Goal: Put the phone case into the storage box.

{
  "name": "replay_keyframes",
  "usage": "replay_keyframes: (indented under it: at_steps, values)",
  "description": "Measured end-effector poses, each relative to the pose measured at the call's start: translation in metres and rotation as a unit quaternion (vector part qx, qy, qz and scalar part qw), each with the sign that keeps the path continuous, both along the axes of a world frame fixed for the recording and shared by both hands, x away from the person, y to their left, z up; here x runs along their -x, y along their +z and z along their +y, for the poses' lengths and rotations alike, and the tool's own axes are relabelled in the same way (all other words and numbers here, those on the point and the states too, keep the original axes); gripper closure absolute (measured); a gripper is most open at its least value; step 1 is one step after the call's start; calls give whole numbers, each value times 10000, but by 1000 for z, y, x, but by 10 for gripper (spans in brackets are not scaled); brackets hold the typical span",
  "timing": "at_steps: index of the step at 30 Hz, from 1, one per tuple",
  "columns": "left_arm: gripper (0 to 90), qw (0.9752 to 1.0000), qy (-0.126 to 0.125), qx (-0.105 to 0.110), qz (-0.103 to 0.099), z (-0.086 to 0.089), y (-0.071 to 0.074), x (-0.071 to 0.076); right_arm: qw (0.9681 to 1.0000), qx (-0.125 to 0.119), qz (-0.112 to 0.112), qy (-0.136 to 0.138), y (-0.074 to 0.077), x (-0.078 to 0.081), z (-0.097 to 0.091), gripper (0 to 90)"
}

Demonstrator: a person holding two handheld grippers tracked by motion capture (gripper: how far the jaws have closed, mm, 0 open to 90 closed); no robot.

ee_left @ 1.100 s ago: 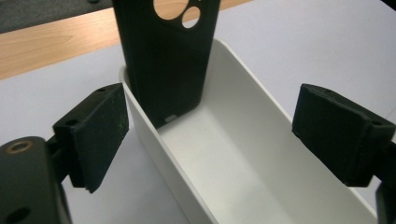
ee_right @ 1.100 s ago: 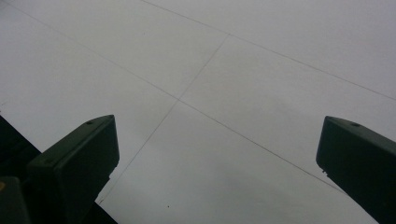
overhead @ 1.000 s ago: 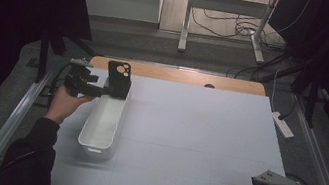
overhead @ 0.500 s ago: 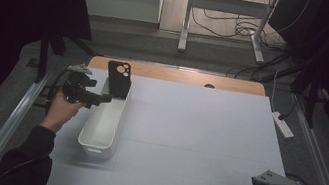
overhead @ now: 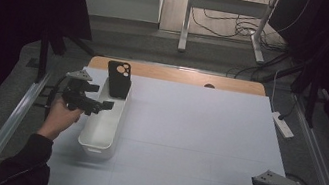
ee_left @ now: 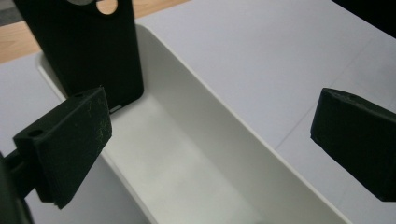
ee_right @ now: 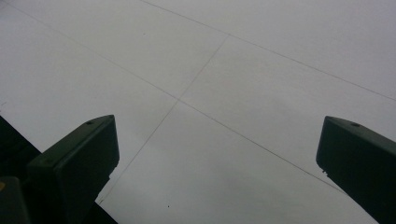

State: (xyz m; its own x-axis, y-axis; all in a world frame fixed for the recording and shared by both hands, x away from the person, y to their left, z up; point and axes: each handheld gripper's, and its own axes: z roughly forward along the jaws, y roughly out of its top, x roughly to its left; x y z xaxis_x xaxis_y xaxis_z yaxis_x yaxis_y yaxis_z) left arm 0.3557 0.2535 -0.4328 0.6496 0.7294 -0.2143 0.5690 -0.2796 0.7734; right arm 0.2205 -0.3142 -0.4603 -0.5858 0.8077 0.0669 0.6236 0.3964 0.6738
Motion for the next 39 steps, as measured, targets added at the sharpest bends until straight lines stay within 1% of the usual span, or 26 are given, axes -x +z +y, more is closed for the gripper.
replay_keyframes:
  at_steps: [2,5,8,13,18,21,23,28,31,36,39]
  values:
    - [0,10000,-41,-19,-41,-2,0,3,10000,3,-2,0,0,0,0,0]
    - [0,9999,-84,48,-101,-3,1,7,10000,3,-7,8,0,0,0,0]
    - [0,9998,-129,64,-159,-5,2,13,10000,2,-11,10,0,0,0,0]
    - [0,9996,-124,109,-215,-8,3,24,10000,1,-14,10,0,0,0,0]
    - [0,9992,-77,176,-354,-8,3,35,10000,9,-21,21,0,0,0,0]
    - [0,9991,-50,184,-374,-8,1,40,10000,10,-27,19,0,0,0,0]
    - [0,9991,-36,144,-402,-9,0,45,10000,15,-27,21,0,0,0,0]
    - [0,9990,-1,161,-424,-9,-2,52,10000,22,-26,23,0,0,1,0]
    - [0,9989,39,88,-455,-11,-3,58,10000,28,-34,30,0,0,1,0]
    - [0,9989,41,111,-447,-13,-4,65,10000,31,-32,33,0,0,1,0]
    - [0,9989,52,77,-450,-13,-5,71,10000,32,-34,34,0,0,1,0]
